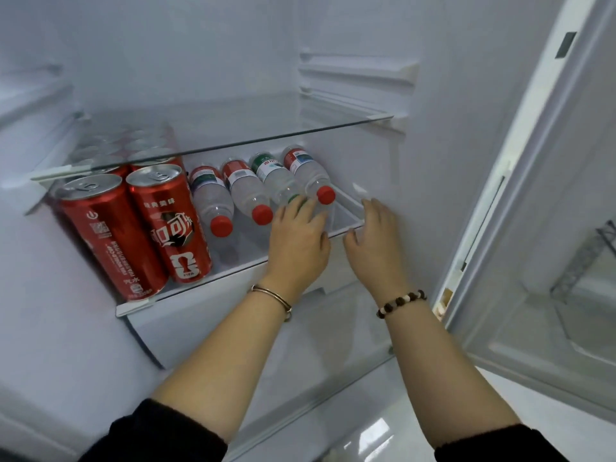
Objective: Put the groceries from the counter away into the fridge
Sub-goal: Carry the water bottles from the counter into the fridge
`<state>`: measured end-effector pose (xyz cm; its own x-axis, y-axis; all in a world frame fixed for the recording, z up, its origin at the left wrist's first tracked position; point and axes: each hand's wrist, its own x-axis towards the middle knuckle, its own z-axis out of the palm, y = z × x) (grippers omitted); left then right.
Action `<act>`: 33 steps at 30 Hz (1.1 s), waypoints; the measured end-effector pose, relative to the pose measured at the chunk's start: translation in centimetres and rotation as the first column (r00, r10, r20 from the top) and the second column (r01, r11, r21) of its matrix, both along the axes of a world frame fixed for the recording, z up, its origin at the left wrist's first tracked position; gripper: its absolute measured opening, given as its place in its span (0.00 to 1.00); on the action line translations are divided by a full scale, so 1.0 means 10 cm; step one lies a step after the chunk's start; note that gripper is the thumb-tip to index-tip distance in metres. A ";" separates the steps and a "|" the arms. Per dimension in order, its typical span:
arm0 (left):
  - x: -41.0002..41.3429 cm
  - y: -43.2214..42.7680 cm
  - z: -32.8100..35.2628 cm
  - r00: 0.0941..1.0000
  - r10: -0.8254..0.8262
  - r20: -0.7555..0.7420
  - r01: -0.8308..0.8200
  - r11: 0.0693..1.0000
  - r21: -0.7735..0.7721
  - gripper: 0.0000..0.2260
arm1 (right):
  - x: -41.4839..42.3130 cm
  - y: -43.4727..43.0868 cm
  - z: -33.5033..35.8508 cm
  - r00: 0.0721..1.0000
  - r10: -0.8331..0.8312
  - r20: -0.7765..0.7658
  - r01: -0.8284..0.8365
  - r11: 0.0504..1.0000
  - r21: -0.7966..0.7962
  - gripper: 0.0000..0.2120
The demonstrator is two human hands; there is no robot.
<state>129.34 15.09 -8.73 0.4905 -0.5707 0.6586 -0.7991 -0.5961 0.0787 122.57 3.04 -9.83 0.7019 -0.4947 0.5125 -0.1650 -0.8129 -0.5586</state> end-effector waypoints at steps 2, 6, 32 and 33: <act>-0.21 0.02 -0.15 0.999 -0.045 -0.002 0.045 0.998 0.043 0.16 | -0.32 0.05 -0.17 0.998 -0.055 -0.031 0.053 0.998 -0.037 0.27; -0.58 0.03 -0.54 0.991 -0.126 -0.041 0.130 0.985 0.110 0.22 | -0.95 0.15 -0.57 0.980 -0.150 -0.130 0.140 0.987 -0.079 0.28; -4.18 -1.44 -1.50 0.709 -0.619 -0.338 0.684 0.489 0.541 0.31 | -5.05 -0.31 -1.36 0.249 -0.674 -0.696 0.813 0.536 -0.227 0.37; -4.43 -1.52 -1.50 0.687 -0.644 -0.338 0.701 0.462 0.544 0.31 | -5.30 -0.32 -1.35 0.221 -0.683 -0.697 0.830 0.507 -0.233 0.37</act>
<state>85.00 -0.09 -23.69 -0.1907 -0.9812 0.0294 -0.9816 0.1909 0.0063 69.57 -0.14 -23.37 0.0074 -0.9996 -0.0257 -0.9972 -0.0055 -0.0744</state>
